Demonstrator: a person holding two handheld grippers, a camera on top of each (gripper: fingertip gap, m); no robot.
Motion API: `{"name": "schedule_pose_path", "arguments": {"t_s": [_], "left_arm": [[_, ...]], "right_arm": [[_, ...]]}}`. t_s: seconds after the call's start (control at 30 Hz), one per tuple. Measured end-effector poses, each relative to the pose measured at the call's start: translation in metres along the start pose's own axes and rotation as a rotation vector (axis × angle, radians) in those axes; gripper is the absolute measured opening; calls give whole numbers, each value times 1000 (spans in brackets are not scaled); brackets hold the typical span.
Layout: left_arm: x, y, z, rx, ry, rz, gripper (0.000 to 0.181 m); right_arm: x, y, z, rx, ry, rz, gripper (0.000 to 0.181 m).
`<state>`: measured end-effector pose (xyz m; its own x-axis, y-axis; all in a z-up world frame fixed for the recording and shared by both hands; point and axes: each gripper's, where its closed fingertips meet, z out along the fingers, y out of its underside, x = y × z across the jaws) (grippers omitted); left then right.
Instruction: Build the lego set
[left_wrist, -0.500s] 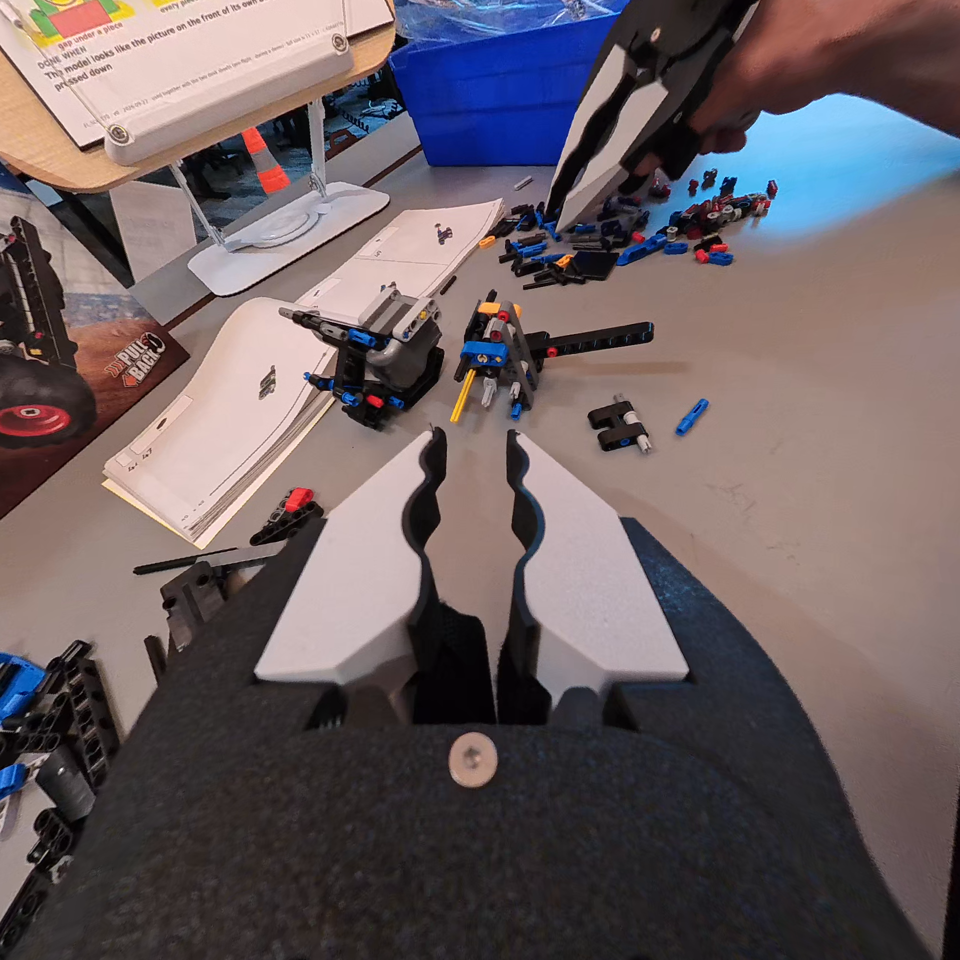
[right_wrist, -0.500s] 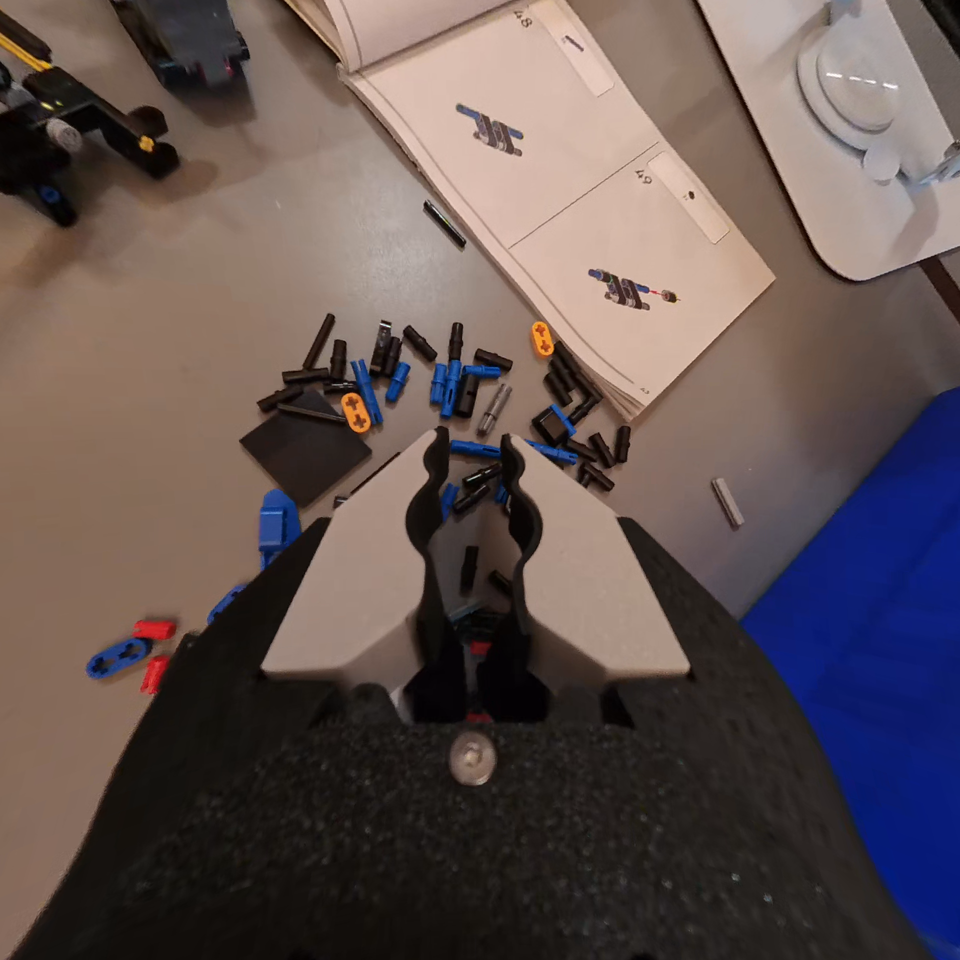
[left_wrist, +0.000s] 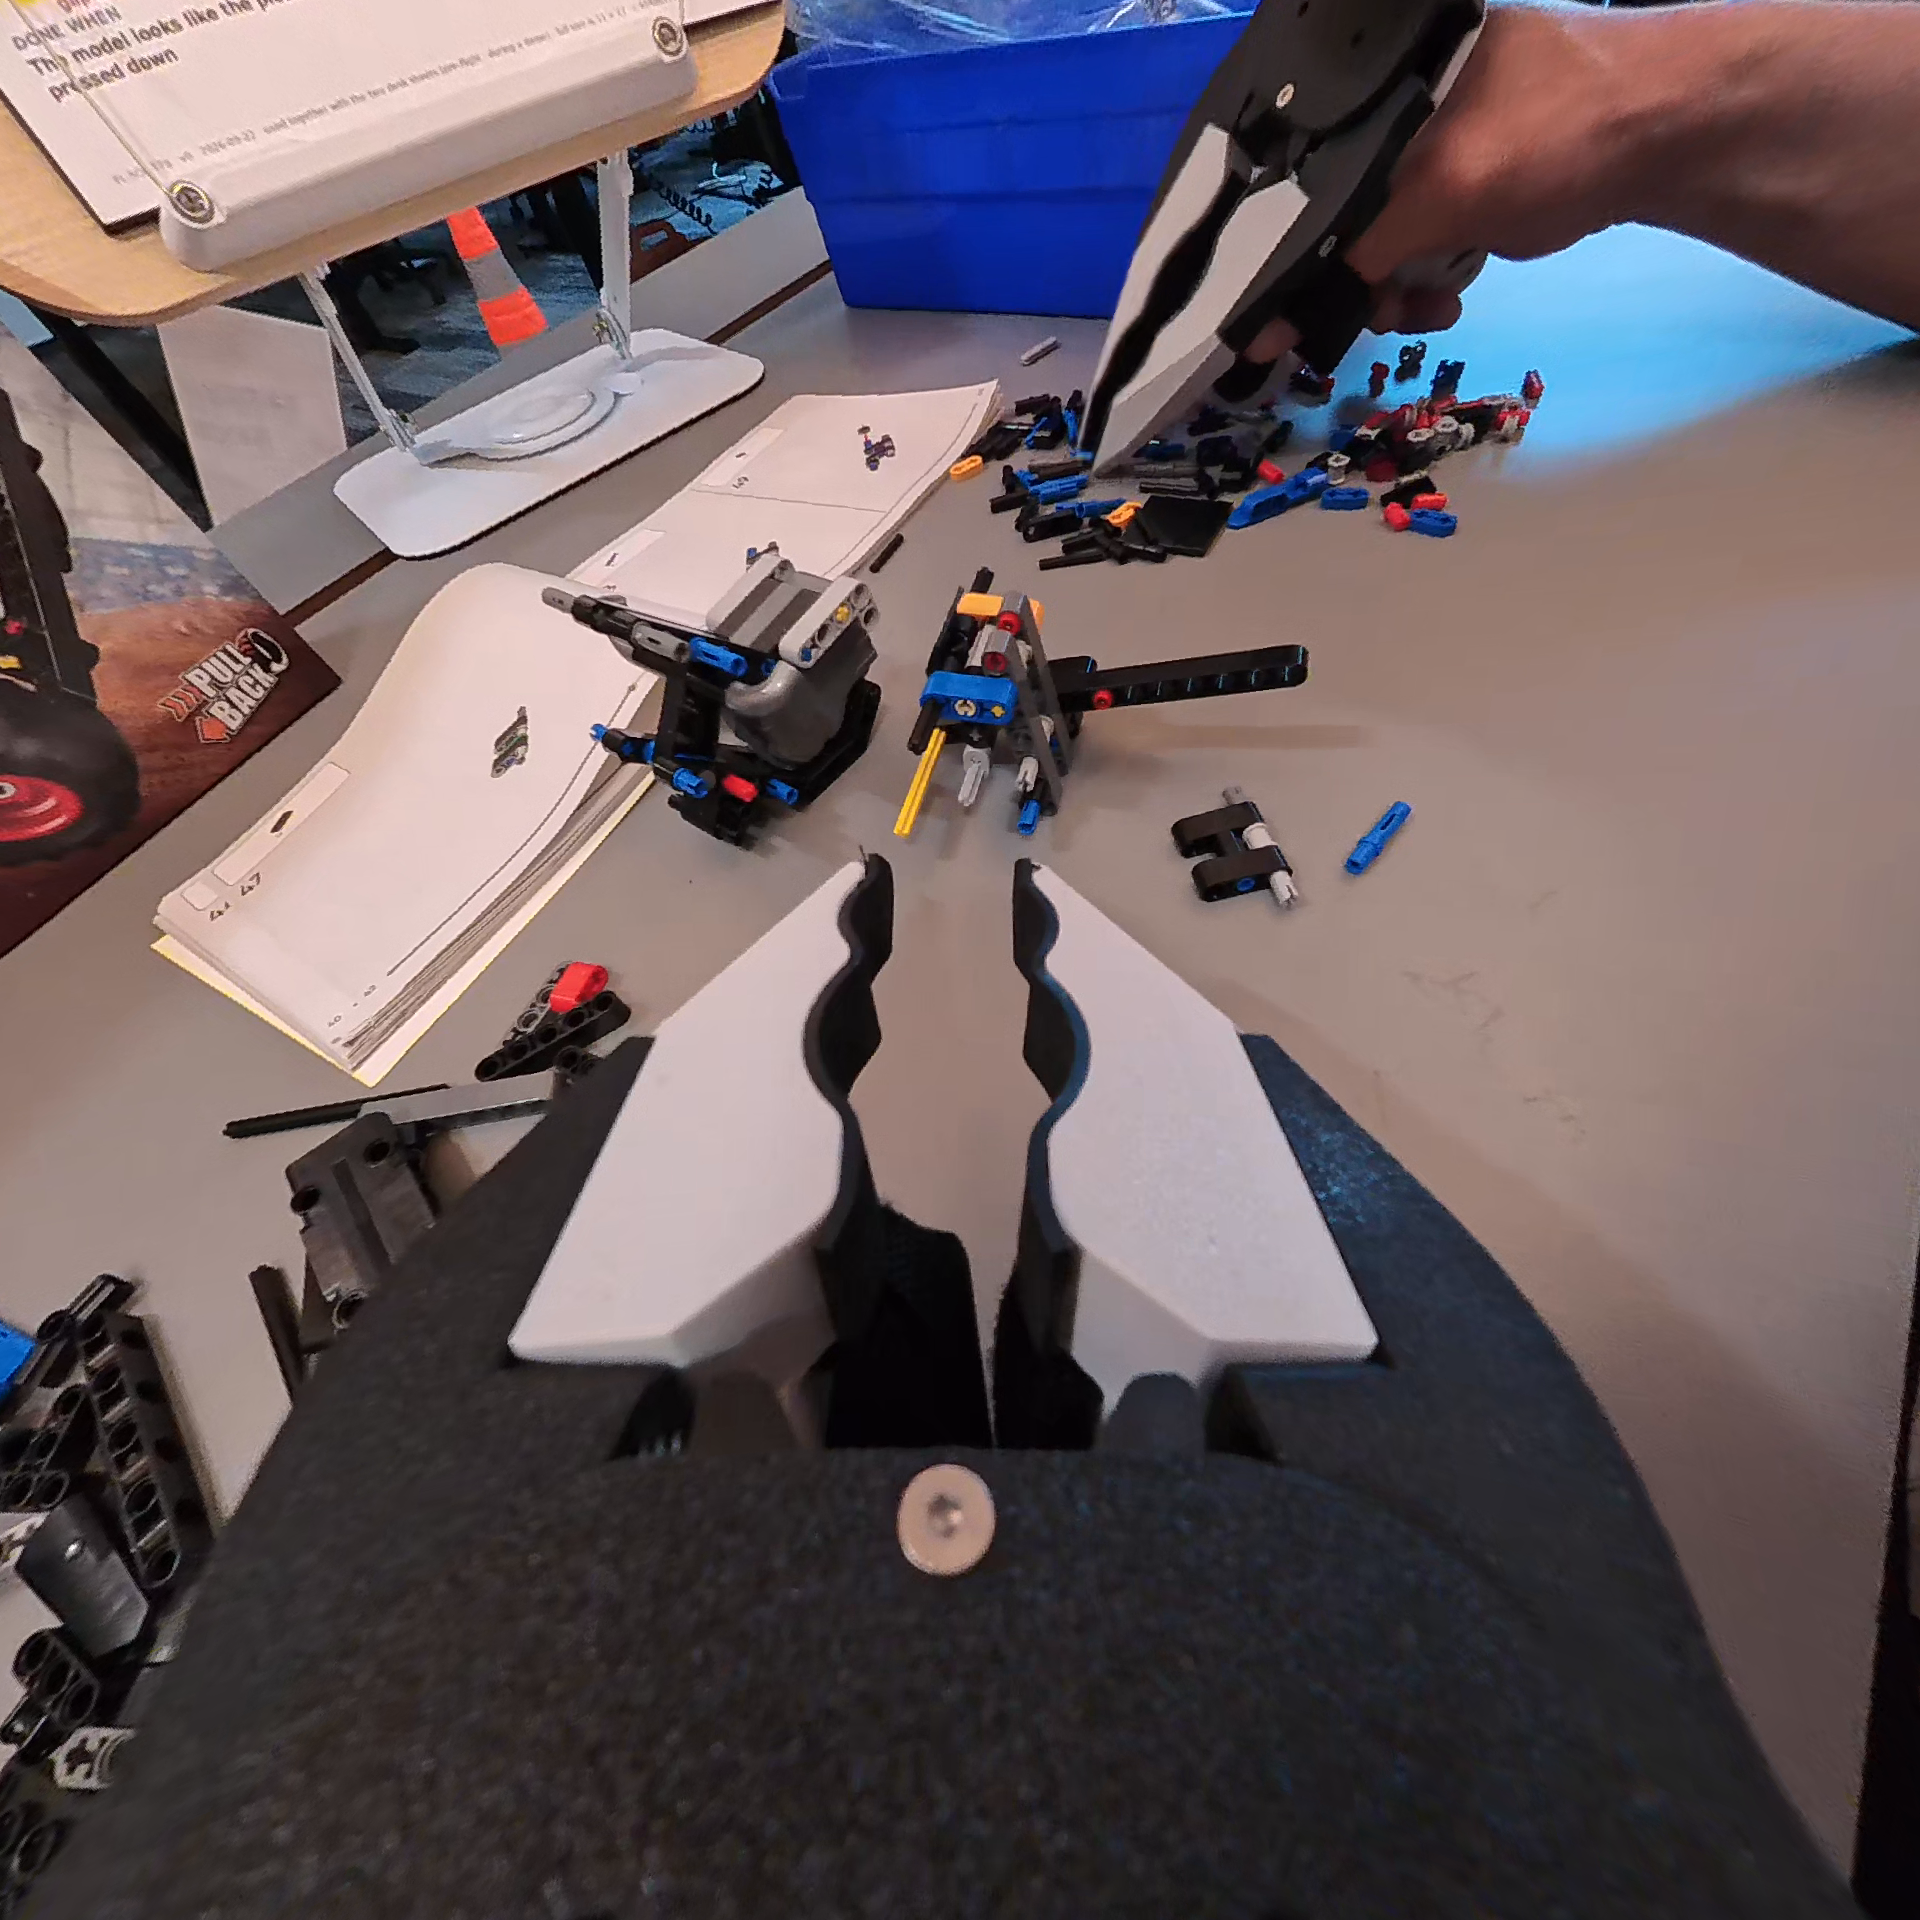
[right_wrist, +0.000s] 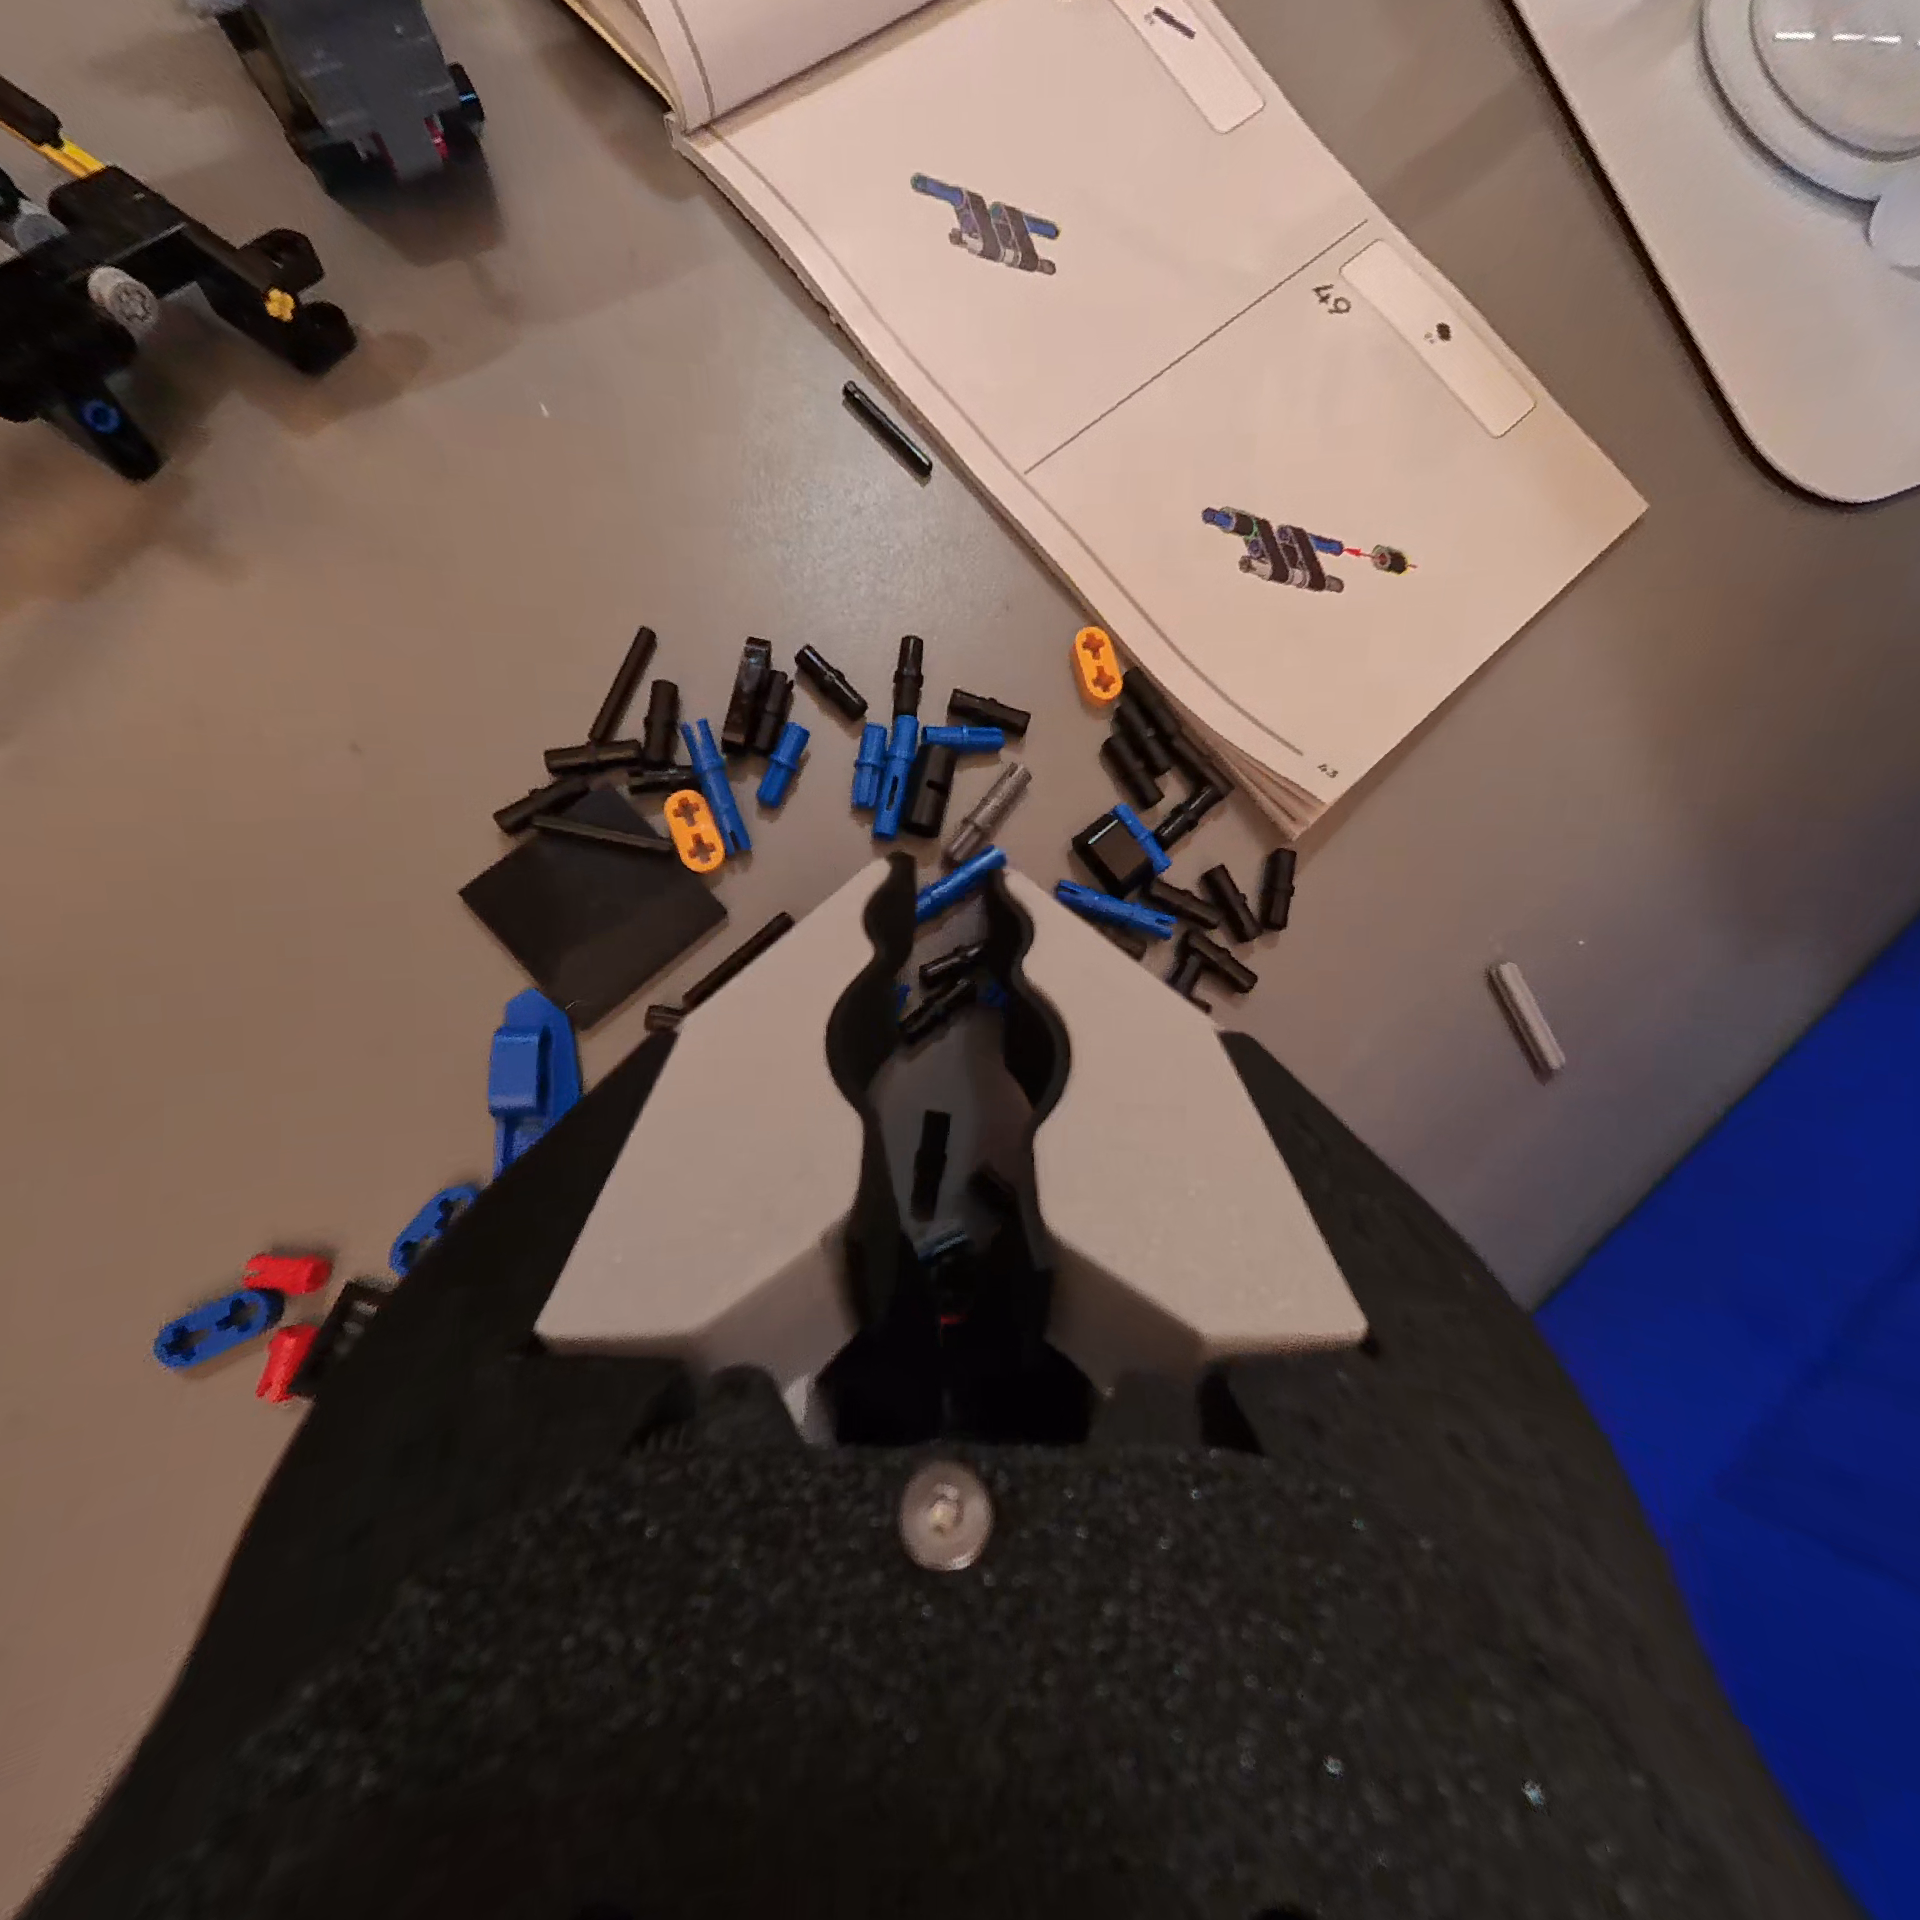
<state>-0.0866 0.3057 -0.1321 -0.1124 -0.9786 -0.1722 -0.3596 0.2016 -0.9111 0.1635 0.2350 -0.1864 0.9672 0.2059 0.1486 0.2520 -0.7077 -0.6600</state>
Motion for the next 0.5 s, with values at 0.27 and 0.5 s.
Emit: {"name": "schedule_pose_path", "arguments": {"t_s": [0.27, 0.5], "left_arm": [[-1, 0, 0, 4, 0, -6, 21], [-1, -3, -3, 26, -17, 11, 21]], "right_arm": [[-2, 1, -2, -14, 15, -28, 3], [-59, -59, -60, 192, -18, -123, 3]]}}
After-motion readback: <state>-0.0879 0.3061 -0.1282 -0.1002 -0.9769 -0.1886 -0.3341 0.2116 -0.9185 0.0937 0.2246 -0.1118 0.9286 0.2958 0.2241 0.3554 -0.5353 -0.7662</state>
